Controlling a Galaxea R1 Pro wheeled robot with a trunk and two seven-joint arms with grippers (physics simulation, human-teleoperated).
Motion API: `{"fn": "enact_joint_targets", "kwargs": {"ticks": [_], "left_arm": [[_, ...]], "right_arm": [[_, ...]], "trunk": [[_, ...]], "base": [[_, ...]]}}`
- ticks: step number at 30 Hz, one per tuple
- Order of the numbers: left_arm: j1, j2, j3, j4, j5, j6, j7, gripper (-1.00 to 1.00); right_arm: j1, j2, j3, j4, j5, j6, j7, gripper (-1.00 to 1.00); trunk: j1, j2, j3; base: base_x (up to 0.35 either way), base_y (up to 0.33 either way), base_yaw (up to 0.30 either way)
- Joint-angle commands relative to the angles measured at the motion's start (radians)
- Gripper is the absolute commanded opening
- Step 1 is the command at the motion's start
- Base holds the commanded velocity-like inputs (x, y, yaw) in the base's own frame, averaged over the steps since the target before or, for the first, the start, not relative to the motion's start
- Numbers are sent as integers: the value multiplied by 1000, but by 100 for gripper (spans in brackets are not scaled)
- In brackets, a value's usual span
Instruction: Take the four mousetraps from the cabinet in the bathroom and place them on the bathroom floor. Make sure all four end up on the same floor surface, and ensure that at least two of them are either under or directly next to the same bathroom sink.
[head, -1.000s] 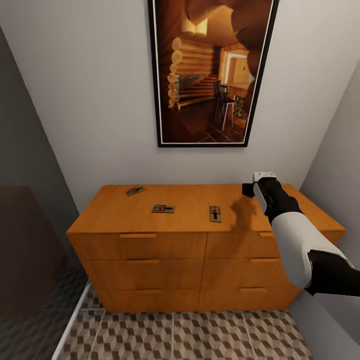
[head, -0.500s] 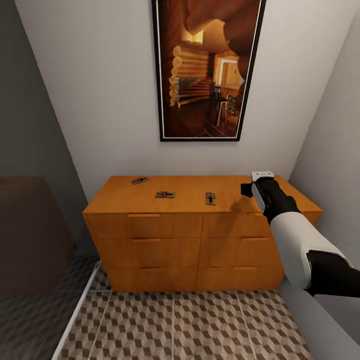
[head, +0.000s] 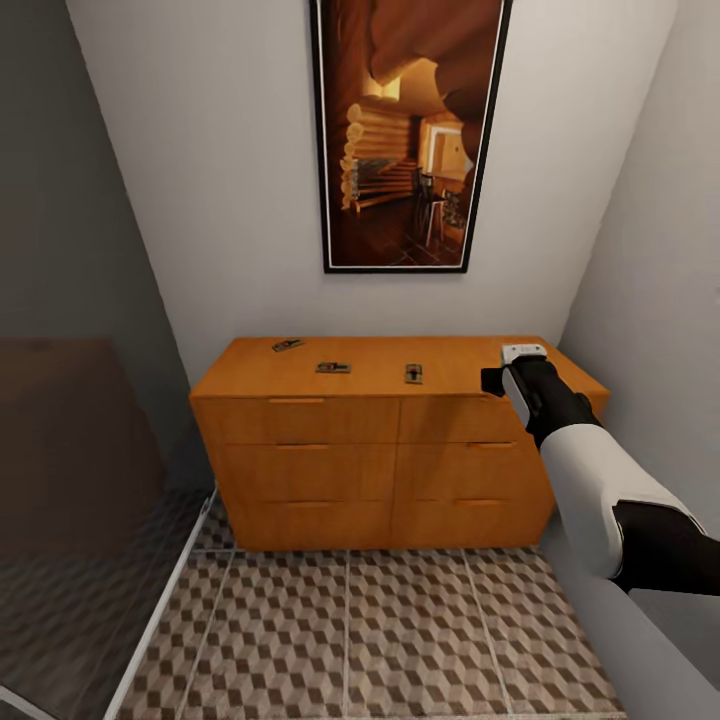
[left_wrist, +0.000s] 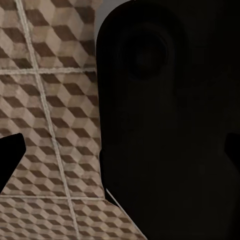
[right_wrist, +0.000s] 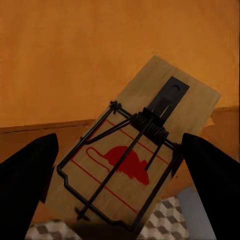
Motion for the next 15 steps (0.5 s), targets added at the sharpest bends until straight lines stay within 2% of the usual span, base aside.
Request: {"fn": "enact_joint_targets", "kwargs": {"ticks": [1,15], "left_arm": [[-2,0,-3,4,0,-5,2,100],[-2,0,-3,3,0,-5,2,100]], "right_arm": [[0,0,-3,0,10,5,4,-100],[0,1,-3,9,9,5,6,-100]], "trunk": [[-1,-1,-1],[-1,-1,-1]], "base": [[-334,0,0],[-334,0,0]]}}
